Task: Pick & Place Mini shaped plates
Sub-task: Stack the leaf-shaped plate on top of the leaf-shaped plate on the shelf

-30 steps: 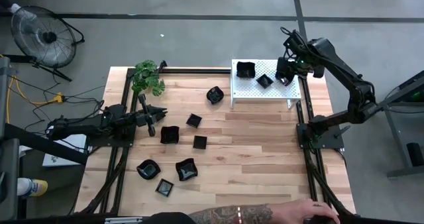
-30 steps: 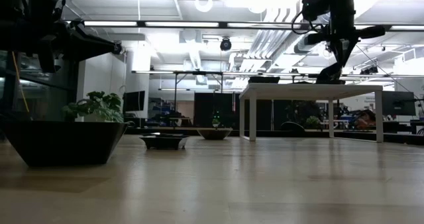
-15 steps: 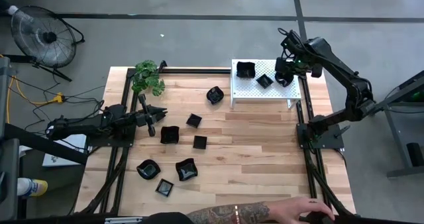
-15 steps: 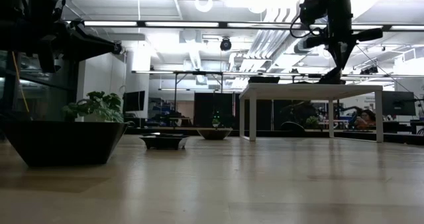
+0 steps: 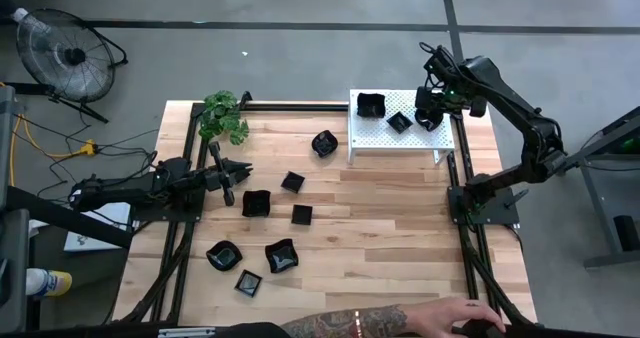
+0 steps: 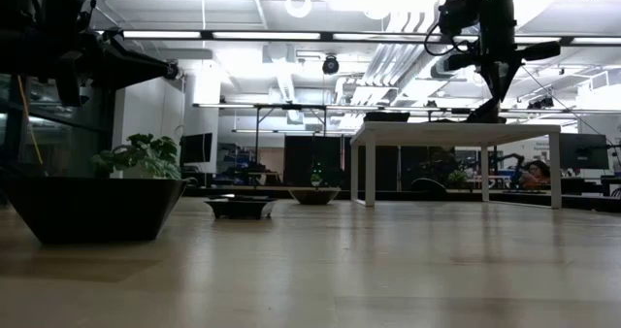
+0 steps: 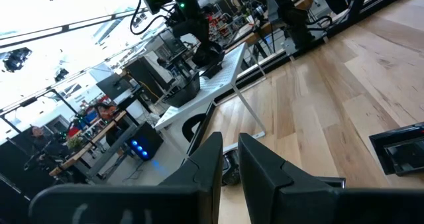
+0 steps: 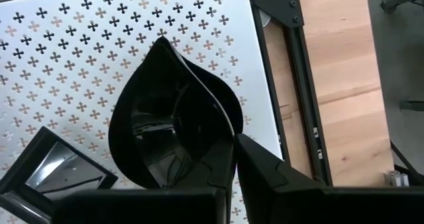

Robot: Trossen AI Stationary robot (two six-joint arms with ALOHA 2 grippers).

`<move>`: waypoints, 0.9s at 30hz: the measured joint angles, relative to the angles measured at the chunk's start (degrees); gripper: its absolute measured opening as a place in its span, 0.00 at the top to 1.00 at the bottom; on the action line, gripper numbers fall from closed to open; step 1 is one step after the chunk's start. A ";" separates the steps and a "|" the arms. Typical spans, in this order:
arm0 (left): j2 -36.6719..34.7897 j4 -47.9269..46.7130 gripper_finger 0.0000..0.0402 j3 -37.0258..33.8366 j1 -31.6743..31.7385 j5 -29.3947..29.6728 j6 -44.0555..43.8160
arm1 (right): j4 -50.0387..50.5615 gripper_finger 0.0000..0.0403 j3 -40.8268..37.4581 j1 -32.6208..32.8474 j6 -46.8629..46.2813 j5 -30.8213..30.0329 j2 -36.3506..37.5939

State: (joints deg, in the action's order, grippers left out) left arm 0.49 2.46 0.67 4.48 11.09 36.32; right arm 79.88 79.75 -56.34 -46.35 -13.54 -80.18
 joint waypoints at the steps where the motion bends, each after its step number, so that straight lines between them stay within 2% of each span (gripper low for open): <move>1: 0.00 0.00 0.89 0.00 0.00 0.02 0.00 | 0.00 0.96 0.00 0.00 0.02 0.02 0.00; 21: -0.02 0.00 0.89 0.00 0.01 0.02 0.00 | 0.13 0.96 0.00 0.00 1.79 2.57 0.00; 27: -0.01 0.00 0.89 0.00 0.01 0.01 0.00 | 0.10 0.83 0.00 0.00 1.58 2.11 0.00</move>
State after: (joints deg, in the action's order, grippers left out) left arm 0.48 2.46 0.67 4.49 11.10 36.32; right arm 79.98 79.75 -56.34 -44.77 -11.43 -80.18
